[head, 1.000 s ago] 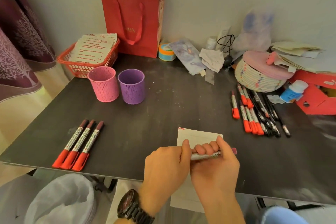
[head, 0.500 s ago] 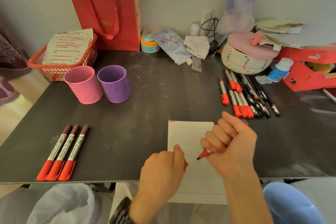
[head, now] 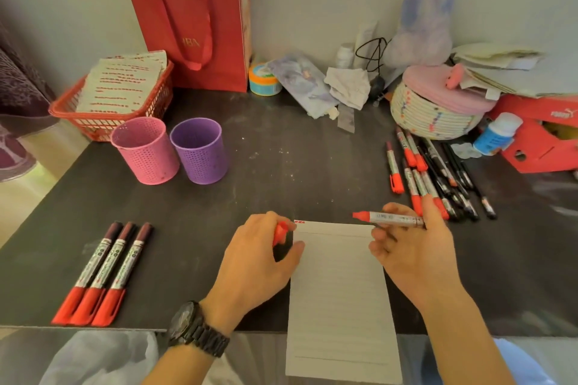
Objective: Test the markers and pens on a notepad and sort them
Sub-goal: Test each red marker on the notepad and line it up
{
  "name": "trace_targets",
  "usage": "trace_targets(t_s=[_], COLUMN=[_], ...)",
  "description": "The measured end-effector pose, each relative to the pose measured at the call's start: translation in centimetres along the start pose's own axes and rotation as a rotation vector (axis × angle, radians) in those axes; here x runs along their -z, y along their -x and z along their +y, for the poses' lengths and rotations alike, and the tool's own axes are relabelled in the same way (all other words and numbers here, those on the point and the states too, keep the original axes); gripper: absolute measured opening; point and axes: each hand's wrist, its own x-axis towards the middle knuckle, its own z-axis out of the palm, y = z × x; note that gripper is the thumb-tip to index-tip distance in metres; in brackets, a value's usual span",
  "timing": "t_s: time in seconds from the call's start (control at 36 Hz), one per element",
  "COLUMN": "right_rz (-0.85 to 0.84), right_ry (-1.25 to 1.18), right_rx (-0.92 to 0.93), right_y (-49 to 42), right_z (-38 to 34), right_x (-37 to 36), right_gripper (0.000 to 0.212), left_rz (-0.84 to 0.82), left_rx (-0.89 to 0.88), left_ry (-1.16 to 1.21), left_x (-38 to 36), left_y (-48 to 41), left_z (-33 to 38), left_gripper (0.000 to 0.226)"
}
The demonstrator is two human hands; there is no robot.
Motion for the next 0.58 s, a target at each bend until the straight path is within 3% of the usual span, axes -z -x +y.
trace_targets(t_s=[0.17, 0.39, 0.58], right_rz=[-0.047, -0.053, 0.001], right_ry=[0.278, 0.622, 0.828], right_rx=[0.04, 0.285, 0.442], right_y=[-0.8, -3.1, -4.5], right_z=[0.7, 3.2, 5.1], right_x=[-1.2, -4.0, -4.0], right_gripper=[0.074, 0.021, 0.024], left_rz=[-0.145, -0.077, -0.047], left_rx=[-0.156, -0.245, -0.263], left_ry=[-0.127, -0.136, -0.126], left_x=[-1.1, -1.7, -1.6], left_y=[0.7, 2.3, 2.4], left_z=[-0.9, -0.6, -0.7], left_gripper=[0.048, 0.047, 0.047])
